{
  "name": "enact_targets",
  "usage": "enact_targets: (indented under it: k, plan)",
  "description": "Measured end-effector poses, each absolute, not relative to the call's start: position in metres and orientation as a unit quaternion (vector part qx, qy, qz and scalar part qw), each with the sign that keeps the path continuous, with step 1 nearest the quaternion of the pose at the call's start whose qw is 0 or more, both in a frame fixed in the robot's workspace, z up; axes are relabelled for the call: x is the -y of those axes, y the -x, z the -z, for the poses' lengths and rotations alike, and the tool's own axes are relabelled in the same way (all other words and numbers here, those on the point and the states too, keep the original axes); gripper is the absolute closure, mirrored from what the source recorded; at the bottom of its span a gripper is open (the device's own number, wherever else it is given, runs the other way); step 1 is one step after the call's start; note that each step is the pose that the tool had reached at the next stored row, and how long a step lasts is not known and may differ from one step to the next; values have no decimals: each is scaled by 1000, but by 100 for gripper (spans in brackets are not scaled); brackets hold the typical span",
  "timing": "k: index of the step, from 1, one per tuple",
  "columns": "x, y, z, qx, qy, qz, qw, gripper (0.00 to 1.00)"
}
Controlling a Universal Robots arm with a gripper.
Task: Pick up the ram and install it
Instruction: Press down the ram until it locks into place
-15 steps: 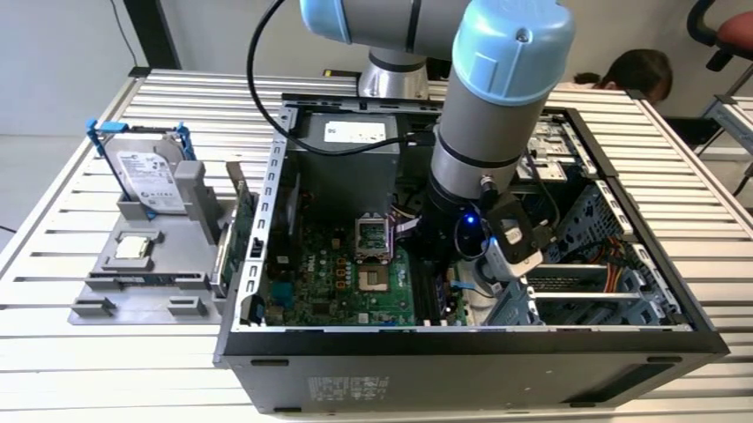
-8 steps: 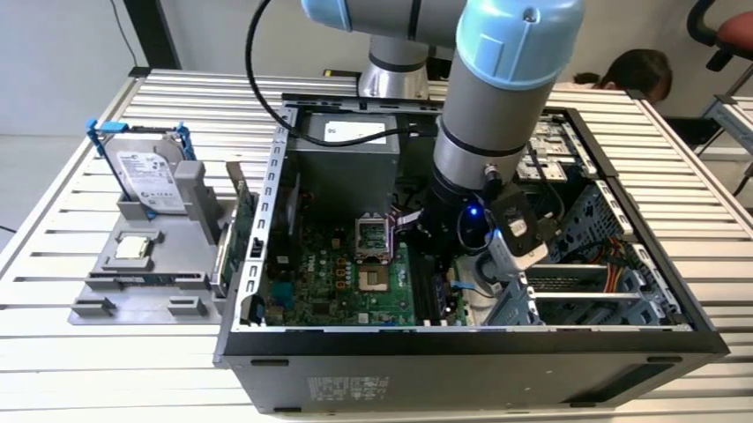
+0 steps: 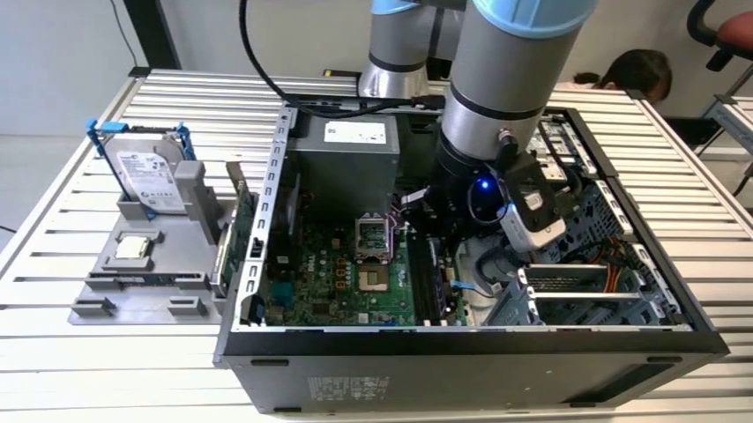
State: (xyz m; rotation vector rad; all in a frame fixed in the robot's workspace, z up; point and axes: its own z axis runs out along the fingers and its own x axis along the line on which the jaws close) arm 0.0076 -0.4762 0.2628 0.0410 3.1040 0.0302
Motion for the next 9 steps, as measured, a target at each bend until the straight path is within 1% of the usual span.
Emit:
enact_targets:
  k: [5,6,9]
  plan:
    - [476,-8,-263,-1000,-13,-10,19,0]
    - [476,-8,-263,-1000,-13,-10,19,100]
    - [476,-8,-263,-1000,-13,-10,19,100]
